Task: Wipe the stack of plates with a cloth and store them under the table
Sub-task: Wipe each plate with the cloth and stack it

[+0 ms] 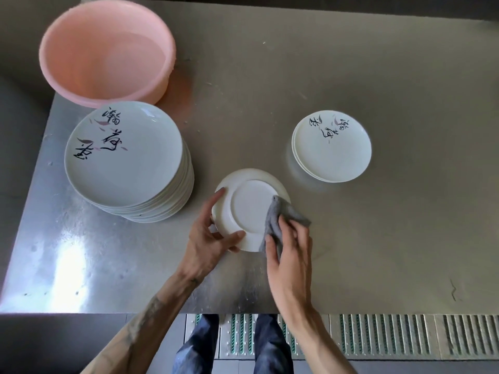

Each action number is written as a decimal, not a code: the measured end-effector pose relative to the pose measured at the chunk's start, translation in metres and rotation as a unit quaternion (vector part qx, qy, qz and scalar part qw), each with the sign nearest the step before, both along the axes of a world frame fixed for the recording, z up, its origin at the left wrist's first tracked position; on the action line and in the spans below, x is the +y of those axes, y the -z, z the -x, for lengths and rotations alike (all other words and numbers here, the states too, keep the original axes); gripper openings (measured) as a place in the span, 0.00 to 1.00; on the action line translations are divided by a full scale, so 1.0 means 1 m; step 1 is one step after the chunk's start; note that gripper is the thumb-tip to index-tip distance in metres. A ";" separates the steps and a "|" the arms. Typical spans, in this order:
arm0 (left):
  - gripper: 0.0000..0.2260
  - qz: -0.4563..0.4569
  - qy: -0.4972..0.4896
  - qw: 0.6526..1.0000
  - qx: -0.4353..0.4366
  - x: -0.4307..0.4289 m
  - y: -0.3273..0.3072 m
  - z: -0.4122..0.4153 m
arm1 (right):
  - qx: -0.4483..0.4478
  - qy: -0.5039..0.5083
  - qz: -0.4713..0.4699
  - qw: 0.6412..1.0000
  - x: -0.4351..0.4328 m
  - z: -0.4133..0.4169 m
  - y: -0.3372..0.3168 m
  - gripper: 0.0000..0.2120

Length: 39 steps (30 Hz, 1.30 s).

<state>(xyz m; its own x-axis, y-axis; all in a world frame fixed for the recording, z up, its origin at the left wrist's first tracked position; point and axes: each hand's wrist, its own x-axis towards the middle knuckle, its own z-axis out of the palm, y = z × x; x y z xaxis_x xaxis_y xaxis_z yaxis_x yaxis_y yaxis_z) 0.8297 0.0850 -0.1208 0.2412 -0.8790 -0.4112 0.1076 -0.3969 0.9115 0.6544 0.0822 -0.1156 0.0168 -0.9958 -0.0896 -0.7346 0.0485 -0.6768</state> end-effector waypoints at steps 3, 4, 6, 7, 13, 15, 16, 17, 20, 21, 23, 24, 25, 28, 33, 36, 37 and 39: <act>0.40 0.007 0.020 1.000 -0.022 0.005 0.000 -0.001 | 0.004 -0.002 0.012 1.000 0.003 0.001 0.002 0.22; 0.38 0.001 0.027 0.999 -0.026 0.006 -0.001 -0.005 | 0.003 -0.001 0.004 1.000 -0.005 0.005 0.003 0.23; 0.33 -0.007 0.019 1.000 -0.016 0.004 -0.001 -0.014 | -0.006 -0.002 -0.024 1.000 -0.024 0.013 0.004 0.23; 0.32 -0.011 0.003 1.000 -0.007 0.003 -0.001 -0.016 | -0.008 -0.004 -0.033 0.999 -0.029 0.015 0.004 0.22; 0.43 -0.008 -0.013 1.000 0.011 0.006 0.004 0.000 | -0.031 0.020 -0.011 0.999 0.013 -0.003 0.000 0.21; 0.46 -0.008 0.022 1.000 0.007 0.011 0.002 -0.002 | -0.038 0.016 -0.012 0.999 0.006 0.004 0.003 0.21; 0.46 -0.003 0.039 0.999 -0.002 0.012 0.001 -0.005 | -0.045 0.011 -0.022 0.999 -0.003 0.010 0.003 0.22; 0.46 0.002 0.052 0.999 -0.014 0.011 -0.001 -0.007 | -0.051 0.005 -0.035 0.998 -0.013 0.015 0.003 0.22; 0.46 -0.005 0.044 0.999 -0.021 0.007 -0.003 -0.006 | -0.041 -0.003 -0.048 0.998 -0.021 0.016 -0.002 0.21; 0.46 -0.005 0.030 0.999 -0.014 0.006 -0.004 -0.003 | -0.035 0.002 -0.048 0.998 -0.015 0.010 -0.004 0.20; 0.45 0.000 0.015 1.000 -0.011 0.010 -0.005 0.007 | -0.022 0.014 -0.049 0.998 0.005 -0.002 -0.008 0.21; 0.44 0.003 0.019 1.000 -0.023 0.013 -0.004 0.010 | -0.017 0.017 -0.051 0.998 0.012 -0.006 -0.010 0.22; 0.43 0.001 0.024 0.999 -0.036 0.017 -0.004 0.011 | -0.014 0.014 -0.054 0.998 0.015 -0.006 -0.010 0.22; 0.33 -0.017 0.022 0.998 -0.061 0.020 -0.006 0.001 | -0.004 -0.005 -0.065 0.998 -0.001 0.004 -0.012 0.22; 0.31 -0.020 0.011 1.000 -0.006 0.013 -0.007 -0.005 | 0.002 0.019 -0.077 0.997 0.005 -0.004 -0.019 0.22; 0.35 -0.037 0.037 0.999 0.009 0.014 -0.010 -0.003 | 0.004 0.039 -0.071 0.997 0.026 -0.016 -0.020 0.23; 0.35 -0.037 0.051 0.998 0.007 0.014 -0.010 -0.004 | 0.004 0.040 -0.066 0.997 0.025 -0.015 -0.019 0.23; 0.34 -0.034 0.074 0.997 -0.007 0.013 -0.012 -0.008 | 0.006 0.031 -0.061 0.998 0.012 -0.005 -0.018 0.22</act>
<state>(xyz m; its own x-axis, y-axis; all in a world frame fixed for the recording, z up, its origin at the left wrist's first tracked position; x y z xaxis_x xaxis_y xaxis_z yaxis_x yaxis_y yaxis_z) 0.8379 0.0983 -0.1083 0.1173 -0.8756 -0.4686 0.0317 -0.4683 0.8830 0.6595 0.0943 -0.0977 -0.0473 -0.9765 -0.2105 -0.7357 0.1765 -0.6539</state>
